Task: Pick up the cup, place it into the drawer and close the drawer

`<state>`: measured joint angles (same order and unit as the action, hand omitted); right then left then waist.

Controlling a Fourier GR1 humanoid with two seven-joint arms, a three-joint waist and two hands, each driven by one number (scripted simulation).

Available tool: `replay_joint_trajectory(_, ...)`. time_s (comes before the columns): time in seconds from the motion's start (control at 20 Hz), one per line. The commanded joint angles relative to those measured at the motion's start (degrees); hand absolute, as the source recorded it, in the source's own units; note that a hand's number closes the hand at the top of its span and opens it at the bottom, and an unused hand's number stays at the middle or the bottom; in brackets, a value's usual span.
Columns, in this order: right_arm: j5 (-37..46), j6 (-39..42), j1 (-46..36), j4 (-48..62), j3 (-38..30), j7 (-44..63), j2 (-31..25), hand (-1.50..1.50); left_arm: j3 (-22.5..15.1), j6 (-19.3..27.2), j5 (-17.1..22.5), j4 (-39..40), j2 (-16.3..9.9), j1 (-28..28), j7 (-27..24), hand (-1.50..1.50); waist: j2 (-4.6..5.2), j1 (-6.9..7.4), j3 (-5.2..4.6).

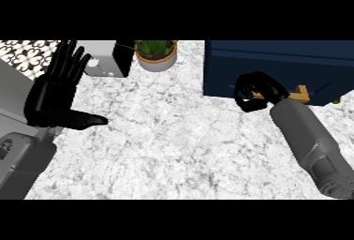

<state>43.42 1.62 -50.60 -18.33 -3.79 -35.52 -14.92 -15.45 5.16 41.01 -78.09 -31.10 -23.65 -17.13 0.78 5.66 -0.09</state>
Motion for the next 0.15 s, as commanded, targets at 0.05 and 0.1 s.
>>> replay_joint_trajectory(0.05,0.3,-4.4,-5.2,3.1,-2.5,5.9,-5.3,1.5,-0.8,-0.4,-0.9,0.1,0.8,0.9,-0.9,-1.5,1.94,1.14,0.3)
replay_joint_trajectory(0.1,-0.1,-3.6,-6.1,2.9,-2.9,5.8,-5.7,1.5,-0.8,-0.1,-0.8,0.9,1.4,0.5,-0.7,-1.5,2.25,1.23,0.3)
